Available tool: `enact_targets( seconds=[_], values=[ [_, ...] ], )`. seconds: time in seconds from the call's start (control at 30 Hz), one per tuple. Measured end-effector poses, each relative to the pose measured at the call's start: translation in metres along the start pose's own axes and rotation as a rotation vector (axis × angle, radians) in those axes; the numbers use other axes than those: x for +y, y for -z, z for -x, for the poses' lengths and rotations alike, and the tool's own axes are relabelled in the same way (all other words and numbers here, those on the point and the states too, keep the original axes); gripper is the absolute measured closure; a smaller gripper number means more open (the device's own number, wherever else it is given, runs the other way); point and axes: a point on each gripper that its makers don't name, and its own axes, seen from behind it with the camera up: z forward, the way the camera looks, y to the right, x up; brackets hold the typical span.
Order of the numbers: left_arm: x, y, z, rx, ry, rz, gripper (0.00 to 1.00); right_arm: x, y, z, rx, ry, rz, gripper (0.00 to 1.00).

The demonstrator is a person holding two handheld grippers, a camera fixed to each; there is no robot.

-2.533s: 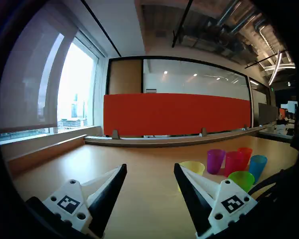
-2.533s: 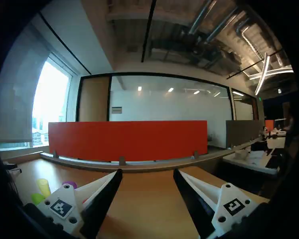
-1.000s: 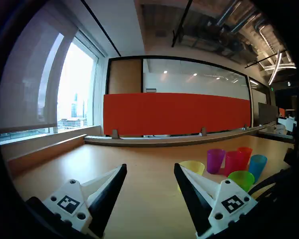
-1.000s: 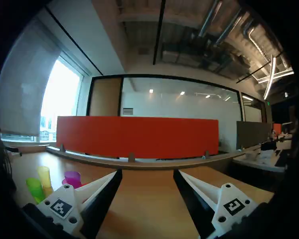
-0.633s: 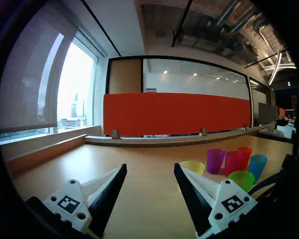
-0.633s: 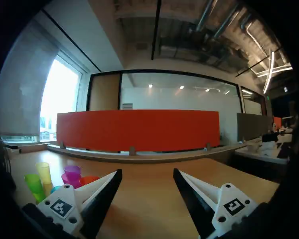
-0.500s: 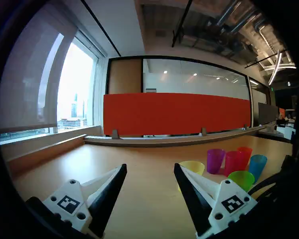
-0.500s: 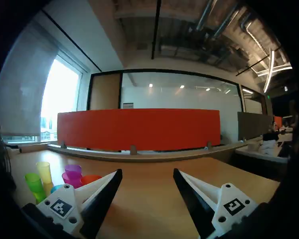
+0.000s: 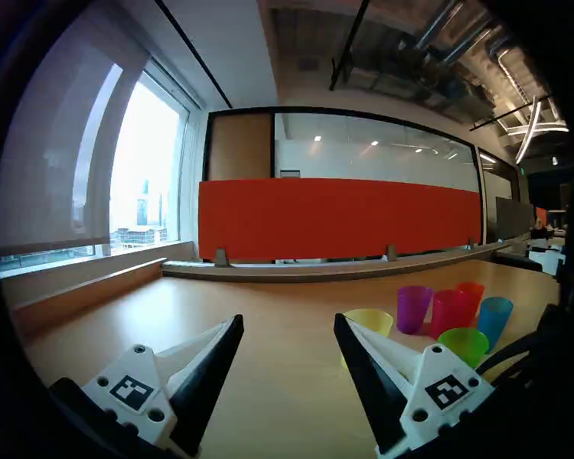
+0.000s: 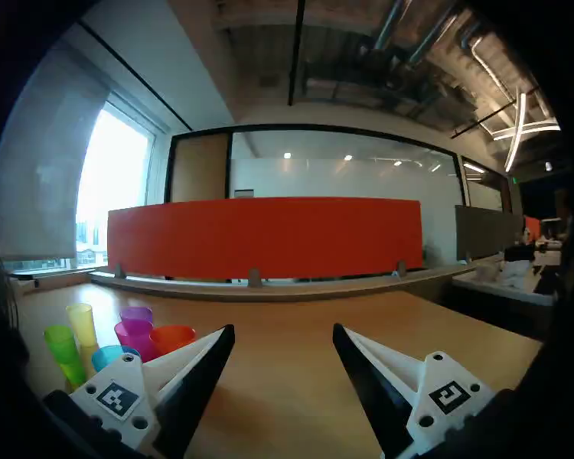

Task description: Pour water

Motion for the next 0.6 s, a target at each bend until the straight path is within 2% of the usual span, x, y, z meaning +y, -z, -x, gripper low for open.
enact_targets(
  seconds=[0.6],
  values=[
    [-0.0008,-0.0005,-0.0004,0.0,0.0,0.0,0.13,-0.0017,-0.0012,0.0091,-0.031,0.018,0.008,0.01]
  ],
)
